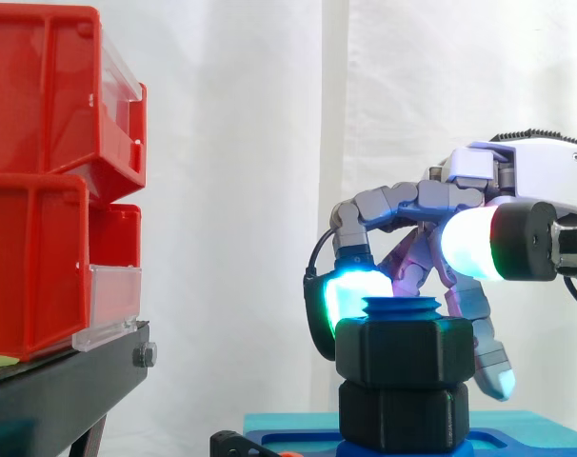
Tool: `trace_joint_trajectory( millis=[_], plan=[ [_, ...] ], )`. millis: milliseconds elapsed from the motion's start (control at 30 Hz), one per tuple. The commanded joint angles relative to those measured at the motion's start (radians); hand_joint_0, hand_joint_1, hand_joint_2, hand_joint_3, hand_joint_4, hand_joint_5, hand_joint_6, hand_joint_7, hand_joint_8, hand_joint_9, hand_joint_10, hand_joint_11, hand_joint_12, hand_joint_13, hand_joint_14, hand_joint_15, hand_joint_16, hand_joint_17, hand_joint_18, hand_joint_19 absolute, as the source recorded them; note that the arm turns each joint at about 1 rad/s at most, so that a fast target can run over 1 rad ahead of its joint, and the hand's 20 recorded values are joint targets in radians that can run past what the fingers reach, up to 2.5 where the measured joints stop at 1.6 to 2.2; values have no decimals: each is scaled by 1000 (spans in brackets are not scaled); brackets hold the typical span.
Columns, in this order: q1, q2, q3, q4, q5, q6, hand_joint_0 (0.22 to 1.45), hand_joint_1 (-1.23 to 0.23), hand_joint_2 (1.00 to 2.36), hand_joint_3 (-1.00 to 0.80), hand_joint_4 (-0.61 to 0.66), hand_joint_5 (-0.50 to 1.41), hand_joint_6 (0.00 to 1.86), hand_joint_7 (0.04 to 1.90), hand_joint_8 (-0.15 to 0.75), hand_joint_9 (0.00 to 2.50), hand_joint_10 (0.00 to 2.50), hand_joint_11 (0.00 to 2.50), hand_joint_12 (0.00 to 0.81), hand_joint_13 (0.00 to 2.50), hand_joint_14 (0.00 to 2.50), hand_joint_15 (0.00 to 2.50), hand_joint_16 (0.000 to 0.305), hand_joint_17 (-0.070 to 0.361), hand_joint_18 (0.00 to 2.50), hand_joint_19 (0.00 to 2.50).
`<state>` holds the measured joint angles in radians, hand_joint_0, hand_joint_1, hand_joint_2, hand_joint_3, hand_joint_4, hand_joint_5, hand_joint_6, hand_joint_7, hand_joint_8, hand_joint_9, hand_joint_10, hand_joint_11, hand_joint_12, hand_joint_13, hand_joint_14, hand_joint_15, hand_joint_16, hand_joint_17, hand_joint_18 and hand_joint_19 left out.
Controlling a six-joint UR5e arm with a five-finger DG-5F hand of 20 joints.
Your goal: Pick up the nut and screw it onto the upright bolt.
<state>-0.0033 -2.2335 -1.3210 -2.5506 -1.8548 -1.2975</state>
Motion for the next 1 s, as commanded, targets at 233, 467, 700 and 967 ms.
trace_joint_trajectory(
  millis=[233,467,700,967],
  plan=[
    [-17,0,0,9,-6,0,515,-379,1000,-500,74,113,525,1387,209,1992,7,197,150,1302,0,0,4,9,972,0],
    [-20,0,2,20,-14,0,488,-355,1000,-500,100,89,503,1336,258,1838,0,74,187,1126,0,0,12,28,680,0],
    [-21,0,42,3,-43,-22,449,-321,1000,-500,256,-51,504,851,255,1340,0,0,283,699,0,0,31,69,284,0],
    [-20,0,82,-31,-50,-60,408,-250,1000,-500,199,-131,501,622,259,948,0,0,339,415,0,0,43,98,12,0]
  ],
)
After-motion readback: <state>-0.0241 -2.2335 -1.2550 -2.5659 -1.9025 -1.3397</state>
